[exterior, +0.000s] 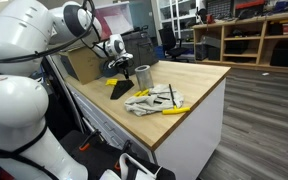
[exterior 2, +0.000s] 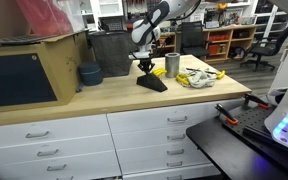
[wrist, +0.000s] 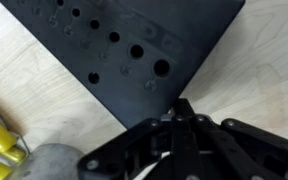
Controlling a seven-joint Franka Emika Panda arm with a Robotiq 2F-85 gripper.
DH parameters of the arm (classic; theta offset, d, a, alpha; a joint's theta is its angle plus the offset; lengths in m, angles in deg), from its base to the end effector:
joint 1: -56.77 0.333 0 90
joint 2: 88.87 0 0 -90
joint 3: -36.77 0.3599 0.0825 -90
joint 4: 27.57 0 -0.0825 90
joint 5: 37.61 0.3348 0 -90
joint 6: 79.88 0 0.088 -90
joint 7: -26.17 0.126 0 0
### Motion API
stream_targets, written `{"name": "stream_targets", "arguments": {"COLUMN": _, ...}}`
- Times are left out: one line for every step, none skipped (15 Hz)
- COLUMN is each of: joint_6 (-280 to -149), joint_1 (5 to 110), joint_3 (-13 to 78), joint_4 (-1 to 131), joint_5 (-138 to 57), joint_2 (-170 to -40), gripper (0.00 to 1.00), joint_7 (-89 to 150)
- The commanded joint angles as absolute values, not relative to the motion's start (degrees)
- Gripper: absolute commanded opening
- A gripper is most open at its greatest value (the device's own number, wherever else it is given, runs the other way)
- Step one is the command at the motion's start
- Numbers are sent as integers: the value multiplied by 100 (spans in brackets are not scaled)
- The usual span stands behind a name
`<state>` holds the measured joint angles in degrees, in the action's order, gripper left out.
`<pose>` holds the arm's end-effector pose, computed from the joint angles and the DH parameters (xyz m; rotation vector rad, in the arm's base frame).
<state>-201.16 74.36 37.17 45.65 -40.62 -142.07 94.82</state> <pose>0.6980 0.2218 0.2168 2.7757 -1.2687 -0.0599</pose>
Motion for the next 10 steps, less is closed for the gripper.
{"name": "stream_targets", "arguments": {"joint_6": -19758, "joint_1": 7317, "joint_3": 3770, "joint_4": 4849, "joint_5": -3909, "joint_2": -13900, "gripper": 0, "joint_7": 9152}}
{"name": "stream_targets", "arguments": {"joint_6": -19681, "joint_1": 7297, "joint_3": 3774, "joint_4": 4860, "joint_5": -3898, "joint_2": -13880, "gripper": 0, "joint_7": 9071}}
{"name": "stream_targets", "arguments": {"joint_6": -19622, "joint_1": 7263, "joint_3": 3793, "joint_4": 4884, "joint_5": -3881, "joint_2": -13855, "gripper": 0, "joint_7": 8960}}
{"name": "stream_targets", "arguments": {"joint_6": -19561, "joint_1": 7256, "joint_3": 3779, "joint_4": 4905, "joint_5": -3872, "joint_2": -13823, "gripper": 0, "joint_7": 8933}}
{"name": "stream_targets", "arguments": {"joint_6": -19520, "joint_1": 7236, "joint_3": 3780, "joint_4": 4922, "joint_5": -3852, "joint_2": -13795, "gripper": 0, "joint_7": 8871}}
{"name": "stream_targets", "arguments": {"joint_6": -19520, "joint_1": 7235, "joint_3": 3760, "joint_4": 4955, "joint_5": -3842, "joint_2": -13756, "gripper": 0, "joint_7": 8867}}
{"name": "stream_targets", "arguments": {"joint_6": -19551, "joint_1": 7231, "joint_3": 3746, "joint_4": 5006, "joint_5": -3826, "joint_2": -13696, "gripper": 0, "joint_7": 8895}}
{"name": "stream_targets", "arguments": {"joint_6": -19593, "joint_1": 7225, "joint_3": 3735, "joint_4": 5046, "joint_5": -3815, "joint_2": -13638, "gripper": 0, "joint_7": 8925}}
{"name": "stream_targets", "arguments": {"joint_6": -19588, "joint_1": 7208, "joint_3": 3725, "joint_4": 5090, "joint_5": -3817, "joint_2": -13545, "gripper": 0, "joint_7": 8914}}
{"name": "stream_targets", "arguments": {"joint_6": -19616, "joint_1": 7187, "joint_3": 3715, "joint_4": 5208, "joint_5": -3831, "joint_2": -13371, "gripper": 0, "joint_7": 8888}}
